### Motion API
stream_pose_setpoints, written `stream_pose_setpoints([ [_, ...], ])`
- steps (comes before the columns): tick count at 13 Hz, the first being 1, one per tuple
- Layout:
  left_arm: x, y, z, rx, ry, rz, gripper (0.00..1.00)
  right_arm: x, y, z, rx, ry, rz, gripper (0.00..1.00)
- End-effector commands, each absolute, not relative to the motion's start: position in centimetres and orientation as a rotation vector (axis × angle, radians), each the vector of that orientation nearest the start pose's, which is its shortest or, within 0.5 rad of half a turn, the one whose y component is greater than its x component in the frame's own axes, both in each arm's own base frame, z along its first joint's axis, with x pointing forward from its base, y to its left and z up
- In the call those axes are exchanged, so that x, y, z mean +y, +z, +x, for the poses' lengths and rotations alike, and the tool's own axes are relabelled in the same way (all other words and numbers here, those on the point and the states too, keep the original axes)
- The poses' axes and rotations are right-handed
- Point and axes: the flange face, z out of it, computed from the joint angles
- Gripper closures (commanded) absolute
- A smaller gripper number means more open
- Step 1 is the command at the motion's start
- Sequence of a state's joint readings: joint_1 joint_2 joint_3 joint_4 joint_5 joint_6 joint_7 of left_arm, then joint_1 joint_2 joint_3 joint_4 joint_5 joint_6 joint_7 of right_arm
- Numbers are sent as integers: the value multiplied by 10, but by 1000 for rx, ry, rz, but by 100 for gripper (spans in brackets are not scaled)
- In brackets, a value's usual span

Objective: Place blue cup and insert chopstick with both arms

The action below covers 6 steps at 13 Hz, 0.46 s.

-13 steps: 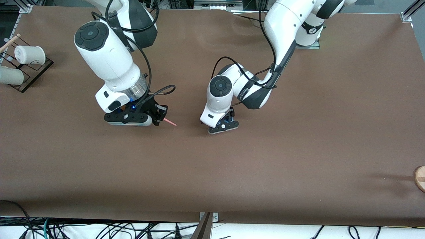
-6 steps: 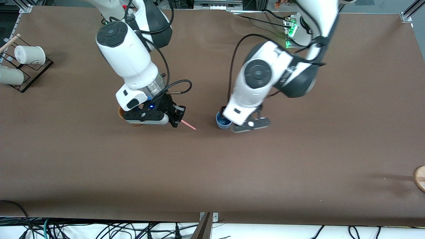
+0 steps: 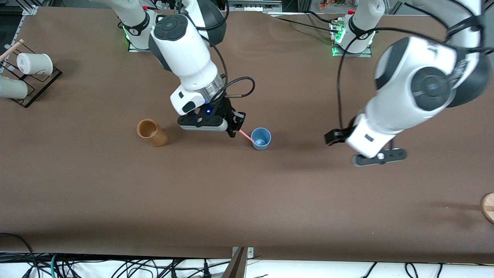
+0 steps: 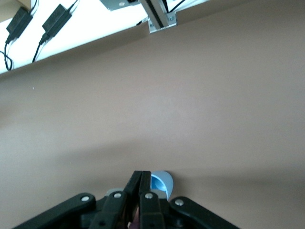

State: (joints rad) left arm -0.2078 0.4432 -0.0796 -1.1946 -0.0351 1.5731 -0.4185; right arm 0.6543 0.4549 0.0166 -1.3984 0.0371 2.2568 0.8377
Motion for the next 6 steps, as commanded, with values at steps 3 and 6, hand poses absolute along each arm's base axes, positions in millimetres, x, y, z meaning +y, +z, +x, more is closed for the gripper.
stream_pose_setpoints([
  [3,-78,578,637,-82,176,-3204,0,467,465,574,260,-390,-2824,100],
  [6,-26,592,627,-4,188,-3208,0,479,458,565,268,-372,-2826,100],
])
